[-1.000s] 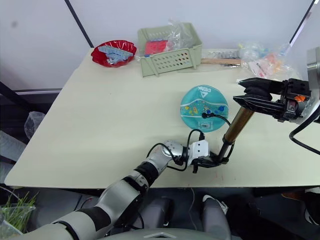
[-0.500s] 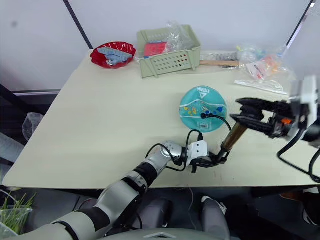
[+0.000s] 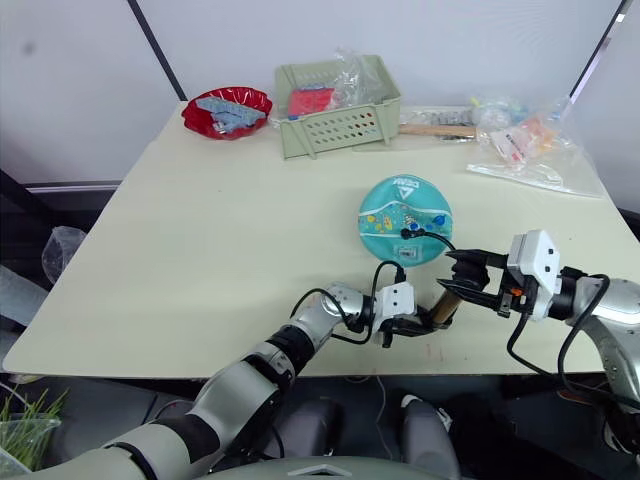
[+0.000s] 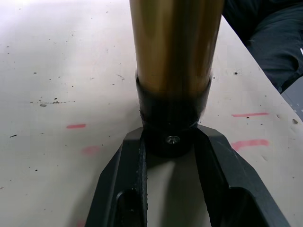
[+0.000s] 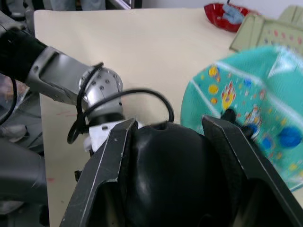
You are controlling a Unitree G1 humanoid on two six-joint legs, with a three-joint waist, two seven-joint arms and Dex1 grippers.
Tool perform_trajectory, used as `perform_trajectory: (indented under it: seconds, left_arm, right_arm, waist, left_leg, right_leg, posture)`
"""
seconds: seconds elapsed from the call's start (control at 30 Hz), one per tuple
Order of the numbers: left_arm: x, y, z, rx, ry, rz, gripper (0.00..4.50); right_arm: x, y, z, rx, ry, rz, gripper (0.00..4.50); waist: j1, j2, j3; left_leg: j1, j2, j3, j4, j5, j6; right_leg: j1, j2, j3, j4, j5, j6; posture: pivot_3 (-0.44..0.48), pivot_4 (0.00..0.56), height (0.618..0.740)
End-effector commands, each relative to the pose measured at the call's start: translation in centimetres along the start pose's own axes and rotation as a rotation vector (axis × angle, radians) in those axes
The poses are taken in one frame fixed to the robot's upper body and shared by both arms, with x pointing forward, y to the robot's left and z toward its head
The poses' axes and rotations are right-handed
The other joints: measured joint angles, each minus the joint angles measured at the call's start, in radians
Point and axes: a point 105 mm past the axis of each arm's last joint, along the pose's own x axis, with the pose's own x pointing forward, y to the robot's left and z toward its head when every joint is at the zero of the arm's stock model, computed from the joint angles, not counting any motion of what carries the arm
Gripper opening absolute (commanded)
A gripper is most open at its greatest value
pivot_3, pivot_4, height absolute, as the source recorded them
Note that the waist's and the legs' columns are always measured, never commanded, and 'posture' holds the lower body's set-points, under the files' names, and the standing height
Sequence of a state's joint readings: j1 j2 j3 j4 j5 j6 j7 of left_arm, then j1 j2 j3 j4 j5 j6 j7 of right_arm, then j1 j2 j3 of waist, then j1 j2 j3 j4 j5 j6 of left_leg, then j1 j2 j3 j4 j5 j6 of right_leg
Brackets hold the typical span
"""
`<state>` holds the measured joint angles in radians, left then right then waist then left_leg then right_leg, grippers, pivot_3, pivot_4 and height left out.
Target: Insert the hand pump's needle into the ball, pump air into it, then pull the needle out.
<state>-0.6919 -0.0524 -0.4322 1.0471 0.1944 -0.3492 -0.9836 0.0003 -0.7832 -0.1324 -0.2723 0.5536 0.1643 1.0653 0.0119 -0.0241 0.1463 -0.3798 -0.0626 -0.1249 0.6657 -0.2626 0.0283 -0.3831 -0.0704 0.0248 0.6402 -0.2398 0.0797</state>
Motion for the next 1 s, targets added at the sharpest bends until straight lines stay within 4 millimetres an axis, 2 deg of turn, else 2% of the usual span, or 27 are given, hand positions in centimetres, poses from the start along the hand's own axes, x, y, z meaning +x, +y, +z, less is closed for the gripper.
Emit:
perform_trajectory:
  seconds: [0.03, 0.2, 0.27, 0.43, 0.6, 0.83, 0.93, 1.0]
  left_arm:
    - [-0.6, -1.4, -3.2, -0.068, 0.110, -0.040, 0.98]
    - [-0.6, -1.4, -3.2, -0.068, 0.112, -0.039, 0.98]
    - [-0.8, -1.3, -3.3, -0.072, 0.113, -0.034, 0.98]
    - [-0.8, -1.3, -3.4, -0.075, 0.116, -0.032, 0.98]
    - [-0.7, -1.4, -3.4, -0.074, 0.114, -0.034, 0.98]
    - [-0.6, -1.5, -3.4, -0.073, 0.110, -0.035, 0.98]
    - [-0.5, -1.5, -3.4, -0.074, 0.110, -0.033, 0.98]
    - [-0.5, -1.5, -3.4, -0.074, 0.110, -0.032, 0.98]
  right_arm:
    - [-0.4, 0.6, -2.5, 0.074, 0.081, 0.016, 1.63]
    - [-0.6, -0.3, -0.4, 0.037, 0.014, -0.001, 1.63]
    - [-1.1, -1.2, 2.7, 0.002, -0.055, -0.012, 1.63]
    - [-2.7, -2.8, 8.5, -0.052, -0.142, -0.035, 1.63]
    - [-4.5, -3.1, 12.5, -0.043, -0.190, -0.039, 1.63]
    - [-5.6, -3.3, 15.7, -0.050, -0.204, -0.033, 1.63]
    - [-5.6, -3.3, 15.9, -0.047, -0.197, -0.026, 1.63]
    - [-5.1, -3.2, 14.7, -0.017, -0.161, -0.016, 1.63]
  waist:
    - [0.000, -0.001, 0.000]
    - [0.000, 0.000, 0.000]
    - [0.000, 0.001, 0.001]
    - [0.001, 0.010, 0.008]
    - [0.003, 0.011, 0.008]
    - [0.003, 0.011, 0.009]
    - [0.003, 0.011, 0.009]
    - [0.002, 0.011, 0.009]
  left_leg:
    - [0.000, 0.000, 0.000, 0.000, 0.000, 0.000]
    - [0.000, 0.000, 0.000, 0.000, 0.000, 0.000]
    - [0.000, 0.000, 0.000, 0.000, 0.000, 0.000]
    - [-0.004, -0.001, 0.000, 0.000, 0.000, 0.000]
    - [-0.014, -0.002, 0.000, 0.001, 0.000, 0.000]
    - [-0.016, -0.003, 0.000, 0.002, 0.000, 0.000]
    - [-0.016, -0.002, 0.000, 0.002, 0.000, 0.000]
    - [-0.016, -0.002, 0.000, 0.002, 0.000, 0.000]
  right_leg:
    - [0.000, 0.000, 0.000, 0.000, 0.000, 0.000]
    - [0.000, 0.000, 0.000, 0.000, 0.000, 0.000]
    - [0.000, 0.000, 0.000, 0.000, 0.000, 0.000]
    - [-0.003, -0.001, 0.000, 0.000, 0.002, -0.004]
    - [-0.013, -0.002, 0.000, 0.000, 0.003, -0.004]
    - [-0.014, -0.003, 0.000, 0.000, 0.003, -0.004]
    - [-0.014, -0.003, 0.000, 0.000, 0.003, -0.004]
    - [-0.014, -0.003, 0.000, 0.000, 0.003, -0.004]
  posture:
    - [0.000, 0.150, 0.740]
    - [0.000, 0.150, 0.740]
    - [0.000, 0.150, 0.740]
    - [0.000, 0.150, 0.740]
    - [0.000, 0.150, 0.740]
    - [0.000, 0.150, 0.740]
    - [0.000, 0.150, 0.740]
    - [0.000, 0.150, 0.740]
